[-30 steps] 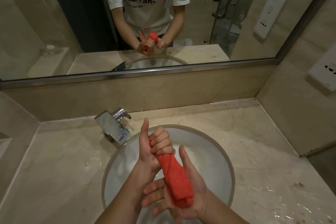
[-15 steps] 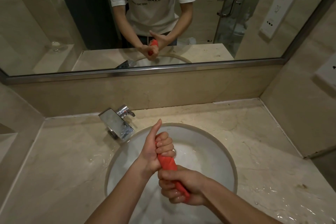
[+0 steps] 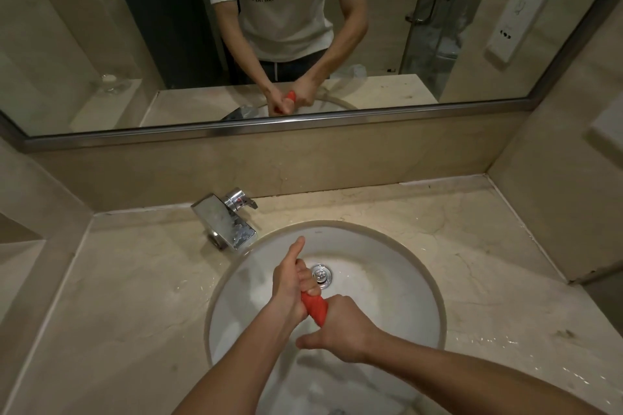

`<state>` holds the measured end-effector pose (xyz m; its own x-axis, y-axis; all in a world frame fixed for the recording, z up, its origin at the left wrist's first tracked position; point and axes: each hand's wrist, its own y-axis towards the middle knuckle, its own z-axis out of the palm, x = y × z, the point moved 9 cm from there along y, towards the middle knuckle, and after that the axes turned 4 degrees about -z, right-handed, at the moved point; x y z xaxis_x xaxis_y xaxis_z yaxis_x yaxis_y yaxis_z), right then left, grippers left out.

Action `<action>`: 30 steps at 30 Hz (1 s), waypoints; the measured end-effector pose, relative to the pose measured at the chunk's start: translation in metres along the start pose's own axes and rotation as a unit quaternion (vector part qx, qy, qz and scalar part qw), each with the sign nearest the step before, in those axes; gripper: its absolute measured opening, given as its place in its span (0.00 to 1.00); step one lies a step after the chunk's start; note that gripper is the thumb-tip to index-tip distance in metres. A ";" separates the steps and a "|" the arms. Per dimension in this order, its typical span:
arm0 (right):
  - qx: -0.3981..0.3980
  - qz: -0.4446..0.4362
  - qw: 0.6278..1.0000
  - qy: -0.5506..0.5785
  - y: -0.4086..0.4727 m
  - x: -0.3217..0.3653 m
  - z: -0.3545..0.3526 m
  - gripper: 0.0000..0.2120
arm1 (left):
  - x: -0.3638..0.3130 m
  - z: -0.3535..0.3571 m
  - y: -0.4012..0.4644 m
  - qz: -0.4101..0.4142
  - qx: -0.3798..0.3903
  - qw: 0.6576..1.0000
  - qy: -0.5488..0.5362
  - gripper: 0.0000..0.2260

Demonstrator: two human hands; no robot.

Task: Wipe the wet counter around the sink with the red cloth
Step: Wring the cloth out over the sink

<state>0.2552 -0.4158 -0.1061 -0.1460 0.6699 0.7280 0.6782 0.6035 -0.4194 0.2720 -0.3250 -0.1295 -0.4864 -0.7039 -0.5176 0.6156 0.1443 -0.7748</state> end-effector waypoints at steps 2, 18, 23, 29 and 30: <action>-0.008 0.018 0.999 -0.038 0.010 -0.009 0.002 0.24 | 0.000 -0.010 0.005 0.020 -0.052 0.998 -0.008 0.29; 0.063 -0.079 0.912 -0.398 0.020 -0.004 0.033 0.09 | 0.024 -0.076 0.011 0.005 -0.359 0.910 0.210 0.36; 0.035 -0.006 0.954 -0.298 0.014 -0.024 0.027 0.23 | 0.045 -0.074 0.028 -0.039 -0.252 0.967 0.030 0.28; 0.062 0.174 0.976 0.120 -0.006 -0.068 0.025 0.23 | 0.063 -0.053 0.012 -0.102 -0.077 0.991 0.048 0.23; 0.083 0.183 0.965 0.169 -0.011 -0.070 0.029 0.24 | 0.062 -0.054 0.009 -0.096 -0.062 0.989 0.093 0.22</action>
<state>0.2376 -0.4567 -0.1680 0.3442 0.6892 0.6376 0.5105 0.4326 -0.7431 0.2134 -0.3301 -0.1879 -0.7004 -0.5876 -0.4052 0.4248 0.1130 -0.8982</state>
